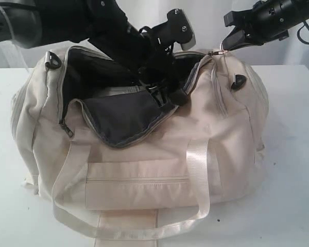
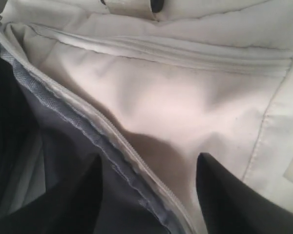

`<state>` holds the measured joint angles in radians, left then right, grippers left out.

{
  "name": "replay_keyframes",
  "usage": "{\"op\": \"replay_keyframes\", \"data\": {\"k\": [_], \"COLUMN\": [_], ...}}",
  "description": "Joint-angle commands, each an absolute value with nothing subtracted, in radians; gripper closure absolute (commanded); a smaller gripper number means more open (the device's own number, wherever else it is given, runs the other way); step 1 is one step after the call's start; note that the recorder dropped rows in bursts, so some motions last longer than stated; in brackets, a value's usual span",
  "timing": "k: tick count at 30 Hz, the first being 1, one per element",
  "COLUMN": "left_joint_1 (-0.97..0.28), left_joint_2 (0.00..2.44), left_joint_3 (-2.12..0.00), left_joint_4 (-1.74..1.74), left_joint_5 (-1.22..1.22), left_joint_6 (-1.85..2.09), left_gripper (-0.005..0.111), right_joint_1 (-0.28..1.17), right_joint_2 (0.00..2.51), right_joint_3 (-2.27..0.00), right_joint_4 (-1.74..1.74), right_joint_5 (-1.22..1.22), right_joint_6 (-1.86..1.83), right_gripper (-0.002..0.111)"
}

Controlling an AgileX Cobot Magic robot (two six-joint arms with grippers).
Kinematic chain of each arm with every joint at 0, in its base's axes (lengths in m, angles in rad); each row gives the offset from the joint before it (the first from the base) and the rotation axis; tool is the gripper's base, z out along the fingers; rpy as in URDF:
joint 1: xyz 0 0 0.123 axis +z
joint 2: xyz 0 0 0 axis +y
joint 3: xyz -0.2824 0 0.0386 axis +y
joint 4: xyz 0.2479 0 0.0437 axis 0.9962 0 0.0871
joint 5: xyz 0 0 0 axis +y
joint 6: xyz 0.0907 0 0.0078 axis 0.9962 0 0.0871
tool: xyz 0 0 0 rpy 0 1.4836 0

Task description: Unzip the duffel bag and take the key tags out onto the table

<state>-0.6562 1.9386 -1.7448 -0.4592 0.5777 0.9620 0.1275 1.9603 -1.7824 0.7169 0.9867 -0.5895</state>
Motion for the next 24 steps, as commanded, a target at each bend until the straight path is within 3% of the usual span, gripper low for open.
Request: {"op": "replay_keyframes", "data": {"k": [1, 15, 19, 21, 22, 24], "left_joint_1": [-0.662, -0.664, -0.664, -0.664, -0.664, -0.664], "left_joint_2": [1.974, 2.049, 2.038, 2.022, 2.014, 2.003], "left_joint_3": [-1.744, -1.744, -1.746, -1.746, -1.746, -1.746], "left_joint_4": [-0.501, -0.515, -0.515, -0.515, -0.515, -0.515], "left_joint_5": [0.520, 0.349, 0.304, 0.254, 0.235, 0.195], "left_joint_6": [0.969, 0.969, 0.967, 0.963, 0.961, 0.941], "left_gripper": [0.046, 0.047, 0.076, 0.101, 0.107, 0.107], "right_joint_1": [0.121, 0.121, 0.121, 0.121, 0.121, 0.121], "right_joint_2": [1.956, 1.956, 1.956, 1.958, 1.958, 1.958], "right_joint_3": [-1.778, -1.778, -1.778, -1.778, -1.778, -1.778], "right_joint_4": [0.727, 0.727, 0.727, 0.727, 0.727, 0.727], "right_joint_5": [0.987, 0.989, 0.989, 0.994, 0.995, 0.995], "right_joint_6": [-0.604, -0.608, -0.610, -0.610, -0.610, -0.610], "right_gripper": [0.108, 0.108, 0.108, 0.108, 0.108, 0.108]}}
